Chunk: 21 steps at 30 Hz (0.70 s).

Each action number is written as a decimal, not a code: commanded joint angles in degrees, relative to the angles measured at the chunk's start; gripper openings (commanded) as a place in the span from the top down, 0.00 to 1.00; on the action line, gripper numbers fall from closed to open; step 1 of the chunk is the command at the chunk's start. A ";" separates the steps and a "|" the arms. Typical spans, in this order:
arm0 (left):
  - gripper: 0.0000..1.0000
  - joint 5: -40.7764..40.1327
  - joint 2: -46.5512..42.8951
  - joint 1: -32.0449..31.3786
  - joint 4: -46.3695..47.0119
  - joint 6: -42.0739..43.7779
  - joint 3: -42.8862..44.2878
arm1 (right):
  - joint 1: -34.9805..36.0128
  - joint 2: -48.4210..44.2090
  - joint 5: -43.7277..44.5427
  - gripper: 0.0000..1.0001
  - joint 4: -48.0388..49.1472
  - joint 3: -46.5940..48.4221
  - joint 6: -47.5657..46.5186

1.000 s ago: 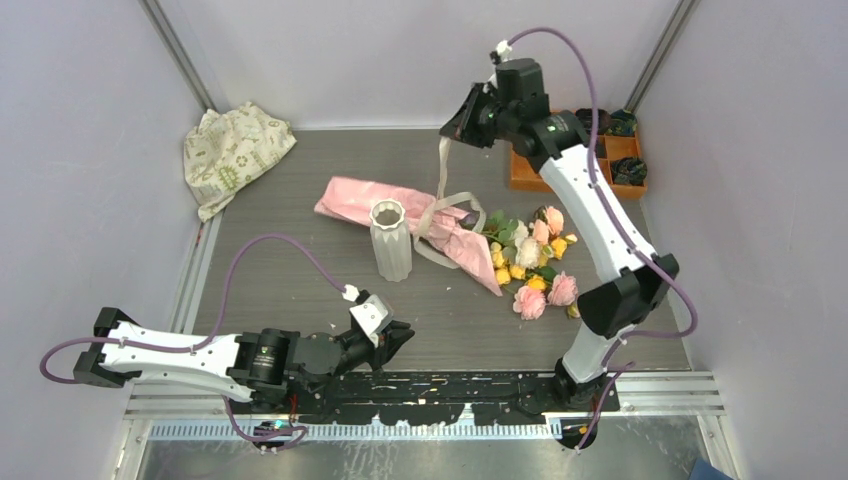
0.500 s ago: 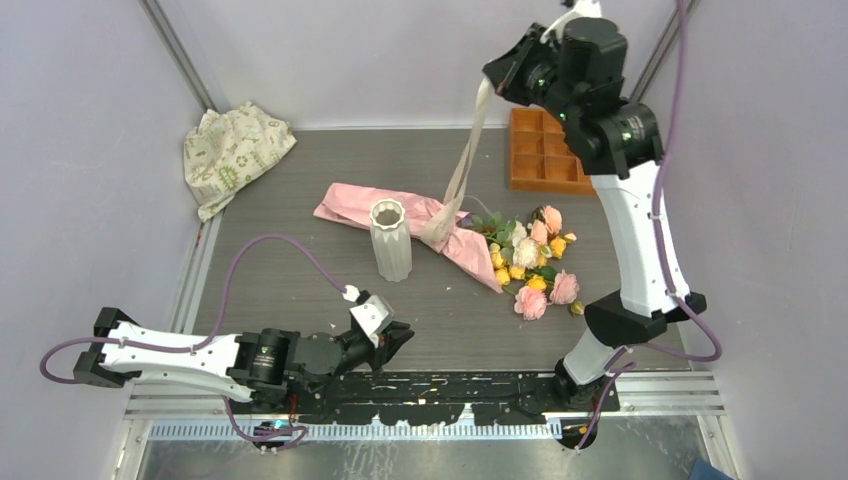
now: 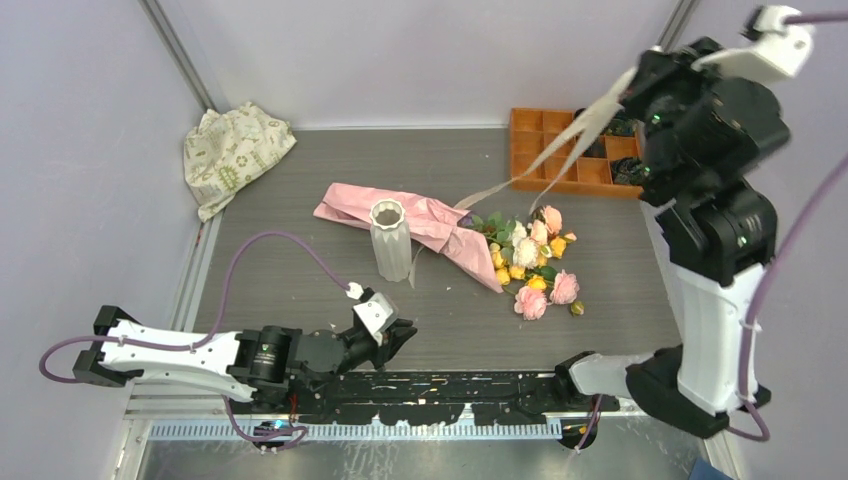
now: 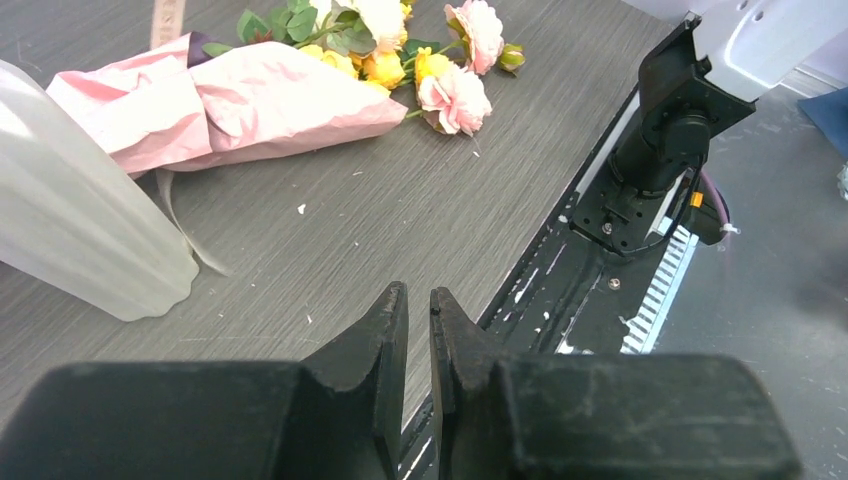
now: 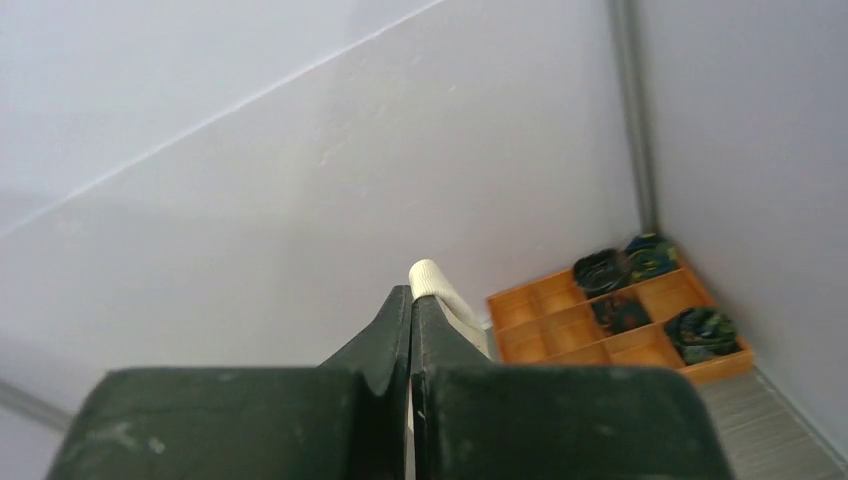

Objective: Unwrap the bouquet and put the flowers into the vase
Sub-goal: Untie the ribbon from the wrapping paper, then place the ribbon at the center of the board.

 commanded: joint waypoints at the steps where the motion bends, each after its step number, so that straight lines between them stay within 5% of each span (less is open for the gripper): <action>1: 0.84 -1.26 1.08 -0.05 0.73 1.75 3.70 | 0.00 -7.00 15.41 0.99 10.56 -4.83 -7.49; 6: 0.84 -1.47 3.24 -0.09 0.87 2.10 5.08 | 0.01 -6.76 17.74 0.99 10.10 -4.15 -9.84; 14: 0.84 -3.70 5.00 -0.07 0.64 1.91 7.36 | -1.60 15.06 11.32 0.99 -1.38 8.26 -6.57; 21: 0.84 -7.50 1.87 -0.05 -1.99 0.62 7.45 | -14.91 34.63 -30.17 0.99 -6.49 16.02 13.47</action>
